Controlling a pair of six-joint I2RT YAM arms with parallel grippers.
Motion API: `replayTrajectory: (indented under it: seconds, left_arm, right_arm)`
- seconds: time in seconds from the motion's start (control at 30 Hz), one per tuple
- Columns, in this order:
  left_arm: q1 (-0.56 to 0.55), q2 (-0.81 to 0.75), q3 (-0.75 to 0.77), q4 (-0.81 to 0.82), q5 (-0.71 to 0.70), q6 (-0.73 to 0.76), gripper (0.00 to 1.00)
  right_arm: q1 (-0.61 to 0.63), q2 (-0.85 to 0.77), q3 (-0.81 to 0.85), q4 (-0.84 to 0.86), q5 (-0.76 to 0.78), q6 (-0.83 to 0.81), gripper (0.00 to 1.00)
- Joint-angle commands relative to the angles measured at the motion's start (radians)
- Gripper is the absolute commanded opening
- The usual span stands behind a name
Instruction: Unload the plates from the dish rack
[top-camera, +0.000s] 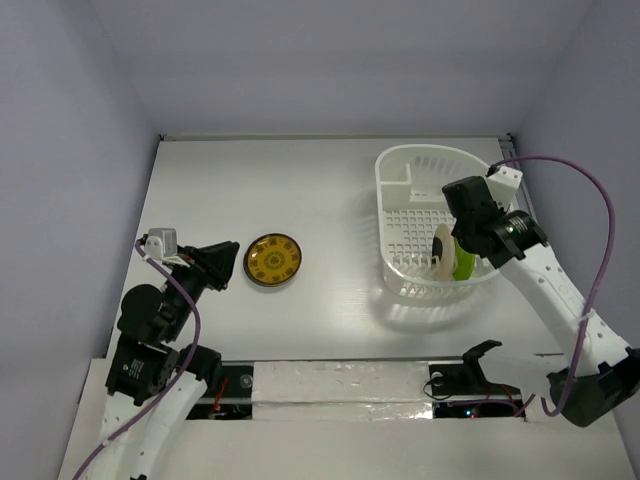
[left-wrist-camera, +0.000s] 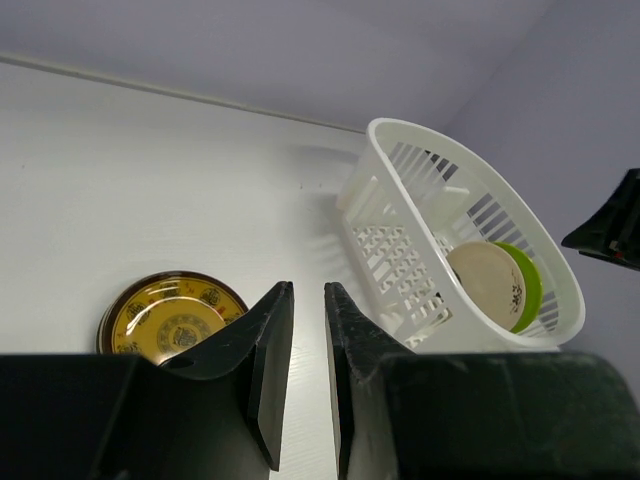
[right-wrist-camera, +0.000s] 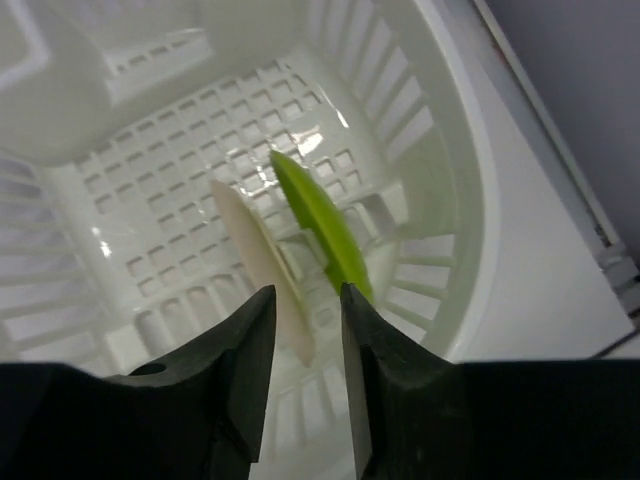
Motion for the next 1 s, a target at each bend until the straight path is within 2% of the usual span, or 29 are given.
replayTrajectory:
  seconds: [0.0,0.07,0.1,0.23,0.3,0.5,0.67,0.83,0.97]
  left_arm:
    - [-0.011,-0.012,0.003,0.044,-0.005,-0.007,0.17]
    - [-0.011,-0.013,0.003,0.044,-0.005,-0.007,0.17]
    - [-0.011,-0.016,0.001,0.044,-0.005,-0.007,0.17]
    - [-0.011,-0.026,0.001,0.044,-0.005,-0.007,0.17]
    - [-0.011,-0.032,0.001,0.046,-0.007,-0.006,0.17]
    - [-0.02,-0.049,0.001,0.044,-0.012,-0.007,0.18]
    - [-0.02,-0.043,0.003,0.044,-0.005,-0.003,0.18]
    - [-0.02,-0.043,0.003,0.041,-0.012,-0.004,0.18]
    - [-0.02,-0.041,0.005,0.043,-0.012,-0.003,0.18]
  right_arm:
    - [-0.074,0.057,0.073,-0.12,-0.038,-0.094,0.43]
    - [-0.105,0.08,0.078,-0.1,-0.066,-0.15,0.46]
    - [-0.134,0.088,0.084,-0.095,-0.121,-0.165,0.47]
    - [-0.191,0.147,0.09,-0.064,-0.183,-0.222,0.47]
    - [-0.203,0.195,0.083,-0.049,-0.241,-0.26,0.46]
    - [-0.212,0.27,0.066,-0.006,-0.274,-0.3,0.43]
    - [-0.245,0.333,0.09,-0.011,-0.218,-0.323,0.35]
    - [-0.254,0.385,0.098,0.002,-0.2,-0.336,0.32]
    - [-0.254,0.402,0.113,0.015,-0.211,-0.354,0.15]
